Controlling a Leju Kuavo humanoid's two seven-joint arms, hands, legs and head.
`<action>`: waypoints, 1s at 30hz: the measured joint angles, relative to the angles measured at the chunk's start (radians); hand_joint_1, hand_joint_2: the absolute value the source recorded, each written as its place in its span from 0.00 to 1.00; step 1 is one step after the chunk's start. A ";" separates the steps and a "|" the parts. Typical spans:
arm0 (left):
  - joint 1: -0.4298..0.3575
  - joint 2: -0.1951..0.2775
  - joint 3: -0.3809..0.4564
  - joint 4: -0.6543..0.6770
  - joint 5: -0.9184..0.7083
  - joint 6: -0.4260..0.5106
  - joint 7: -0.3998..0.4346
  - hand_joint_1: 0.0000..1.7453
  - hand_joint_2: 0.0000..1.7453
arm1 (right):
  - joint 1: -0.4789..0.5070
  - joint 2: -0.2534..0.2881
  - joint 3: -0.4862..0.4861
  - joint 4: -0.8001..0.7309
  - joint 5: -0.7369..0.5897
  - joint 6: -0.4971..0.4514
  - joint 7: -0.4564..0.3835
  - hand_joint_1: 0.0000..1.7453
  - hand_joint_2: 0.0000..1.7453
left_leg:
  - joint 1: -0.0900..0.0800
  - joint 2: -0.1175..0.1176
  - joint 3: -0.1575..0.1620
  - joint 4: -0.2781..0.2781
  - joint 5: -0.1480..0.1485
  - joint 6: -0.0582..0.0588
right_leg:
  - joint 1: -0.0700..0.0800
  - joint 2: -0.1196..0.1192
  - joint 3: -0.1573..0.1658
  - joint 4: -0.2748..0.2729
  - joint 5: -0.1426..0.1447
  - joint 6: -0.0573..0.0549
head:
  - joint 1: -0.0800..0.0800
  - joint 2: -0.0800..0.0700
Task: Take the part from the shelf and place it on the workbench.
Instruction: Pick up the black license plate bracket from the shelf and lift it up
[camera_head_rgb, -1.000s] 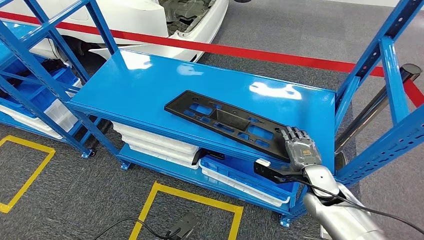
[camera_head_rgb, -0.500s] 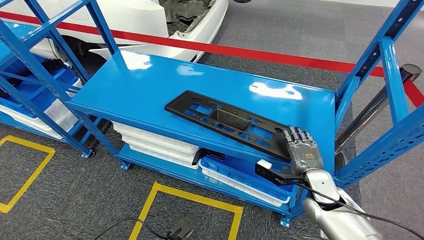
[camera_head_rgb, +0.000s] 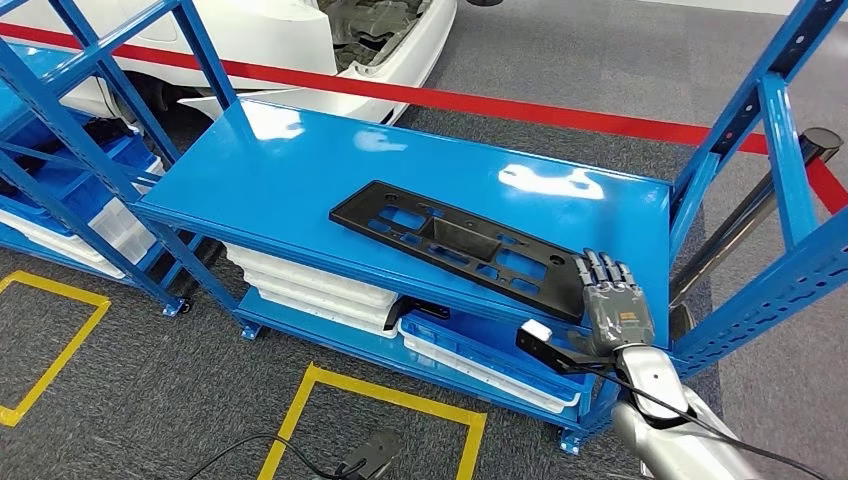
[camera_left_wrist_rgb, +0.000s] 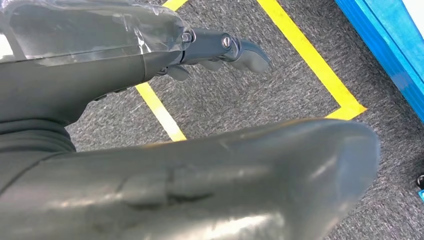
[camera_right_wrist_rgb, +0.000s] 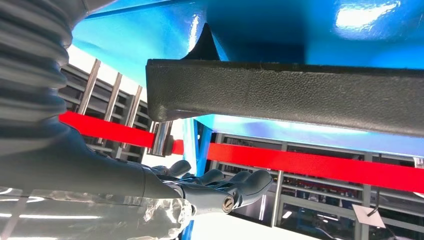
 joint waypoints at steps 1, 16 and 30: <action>0.000 0.000 0.000 0.000 0.000 0.000 0.000 0.00 0.00 | 0.000 0.000 -0.001 0.000 0.000 0.000 0.000 0.00 1.00 | 0.000 0.000 0.000 0.000 0.000 0.000 | 0.000 0.000 0.000 0.000 0.000 0.000 | 0.000 0.000; 0.000 0.000 -0.001 0.000 0.002 0.006 -0.001 0.00 0.00 | -0.016 0.006 -0.043 -0.049 -0.160 -0.024 -0.092 0.00 1.00 | 0.000 0.000 0.000 0.000 0.000 0.000 | 0.000 0.000 0.001 0.000 0.000 0.000 | 0.000 0.000; 0.000 0.000 -0.001 0.000 0.003 0.012 -0.002 0.00 0.00 | -0.037 0.014 -0.054 -0.159 -0.307 0.006 -0.118 0.00 1.00 | 0.000 0.000 0.000 0.000 0.000 0.000 | 0.000 0.000 0.000 0.000 0.000 0.000 | 0.000 0.000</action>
